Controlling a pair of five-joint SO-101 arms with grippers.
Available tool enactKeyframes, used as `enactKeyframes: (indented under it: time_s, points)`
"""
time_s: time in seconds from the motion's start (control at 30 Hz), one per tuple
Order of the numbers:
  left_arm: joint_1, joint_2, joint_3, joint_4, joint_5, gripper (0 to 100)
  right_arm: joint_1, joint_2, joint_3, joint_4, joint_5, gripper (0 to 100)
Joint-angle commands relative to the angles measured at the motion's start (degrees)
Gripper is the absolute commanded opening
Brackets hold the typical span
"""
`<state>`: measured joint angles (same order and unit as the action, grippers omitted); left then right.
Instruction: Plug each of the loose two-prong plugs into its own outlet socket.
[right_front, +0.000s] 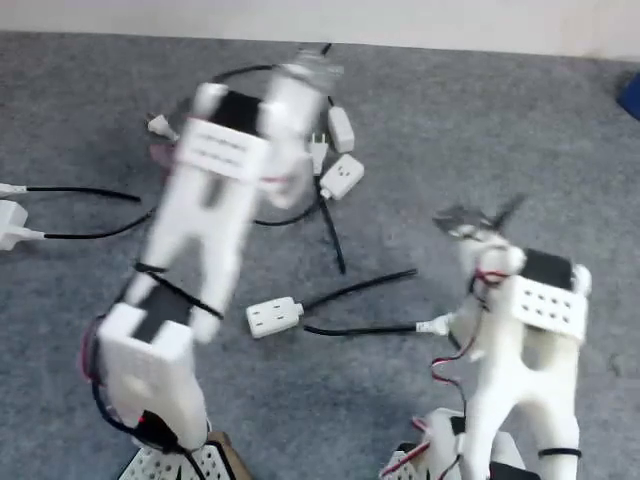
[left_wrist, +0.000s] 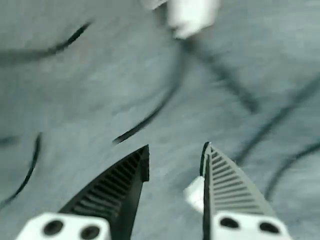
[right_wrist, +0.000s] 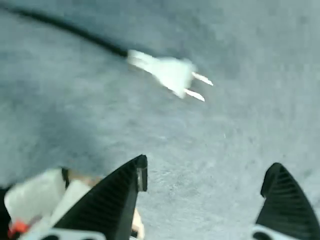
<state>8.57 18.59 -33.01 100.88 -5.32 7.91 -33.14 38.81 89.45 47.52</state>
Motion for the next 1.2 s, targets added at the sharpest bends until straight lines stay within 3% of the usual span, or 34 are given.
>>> enactKeyframes:
  time_s: [0.0, 0.13, 0.23, 0.33, 0.47, 0.7, 0.9, 1.17]
  points:
    - [-11.6, -5.5, 3.0, 0.8, -6.8, 18, -12.0, -0.1, -8.8, 7.5, 6.6, 34.9]
    - [-23.2, -6.3, 7.9, 0.8, -16.4, 18, -19.5, -0.2, -9.4, 11.3, 23.0, 34.4]
    - [-30.5, -6.3, 14.4, 0.4, -25.0, 18, -19.4, -0.1, -6.2, 11.5, 34.1, 28.3]
    - [-36.2, -6.8, 20.4, -4.8, -31.5, 18, -18.8, -0.3, -2.5, 11.5, 42.7, 24.1]
    - [-39.3, -6.8, 25.4, -8.6, -36.5, 18, -19.0, -0.3, -0.9, 10.9, 51.6, 24.1]
    - [-39.8, -6.8, 29.1, -15.0, -37.5, 18, -19.2, -0.1, 3.3, -2.3, 44.0, 24.1]
    - [-39.8, -6.8, 29.5, -15.9, -37.4, 18, -19.8, -0.1, 14.6, -13.0, 41.4, 24.0]
    - [-40.5, -6.8, 30.1, -15.7, -37.4, 15, -18.9, -0.1, 17.7, -19.2, 41.1, 24.0]
